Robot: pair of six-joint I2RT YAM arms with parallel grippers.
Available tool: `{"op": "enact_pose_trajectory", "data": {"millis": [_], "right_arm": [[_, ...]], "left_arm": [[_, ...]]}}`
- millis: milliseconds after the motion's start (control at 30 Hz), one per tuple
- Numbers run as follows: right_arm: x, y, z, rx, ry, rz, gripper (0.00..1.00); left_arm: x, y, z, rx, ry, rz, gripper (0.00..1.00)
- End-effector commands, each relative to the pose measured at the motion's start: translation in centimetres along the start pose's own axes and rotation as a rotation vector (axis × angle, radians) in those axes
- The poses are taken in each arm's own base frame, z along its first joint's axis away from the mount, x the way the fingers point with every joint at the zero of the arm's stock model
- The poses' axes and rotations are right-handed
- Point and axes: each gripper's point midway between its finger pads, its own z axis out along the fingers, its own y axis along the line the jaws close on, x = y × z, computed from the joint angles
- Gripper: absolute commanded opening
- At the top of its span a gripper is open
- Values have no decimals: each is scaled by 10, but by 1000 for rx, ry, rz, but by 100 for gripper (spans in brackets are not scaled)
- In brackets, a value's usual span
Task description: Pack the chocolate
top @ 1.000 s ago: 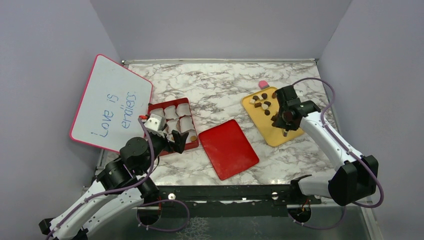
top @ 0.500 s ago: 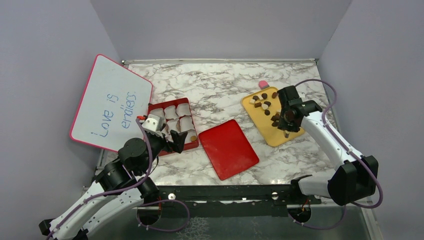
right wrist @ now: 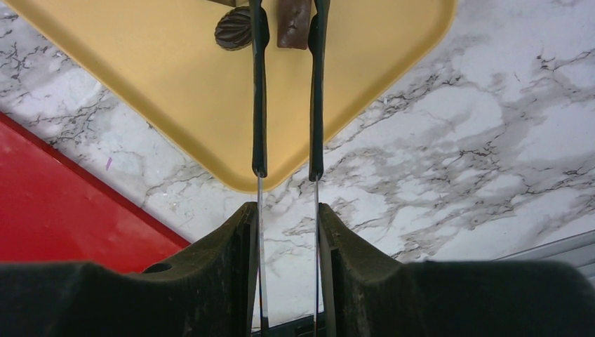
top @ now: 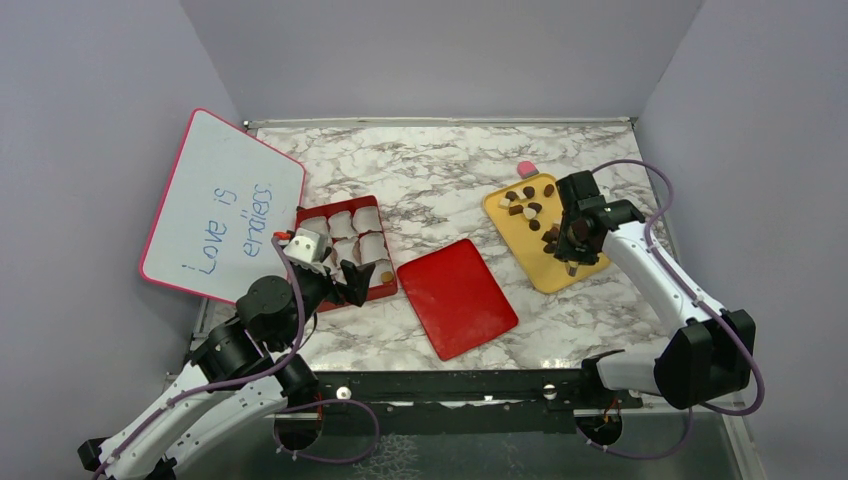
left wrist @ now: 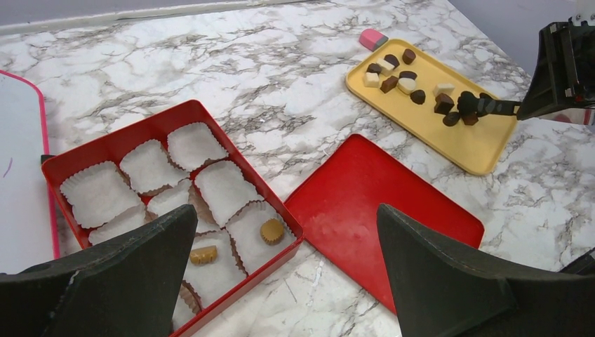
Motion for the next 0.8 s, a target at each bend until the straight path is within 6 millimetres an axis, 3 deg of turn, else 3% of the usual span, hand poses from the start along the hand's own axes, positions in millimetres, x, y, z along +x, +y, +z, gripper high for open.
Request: {"op": "enact_pose_trajectory", "data": {"millis": [0, 567, 767], "right_arm": [[5, 1, 4, -10, 28, 3, 39], [7, 5, 6, -37, 31, 1, 35], [5, 8, 4, -58, 27, -8, 29]], "left_arm": [[-3, 3, -1, -12, -18, 2, 99], [-6, 4, -3, -15, -33, -10, 99], [-7, 5, -4, -16, -37, -16, 99]]}}
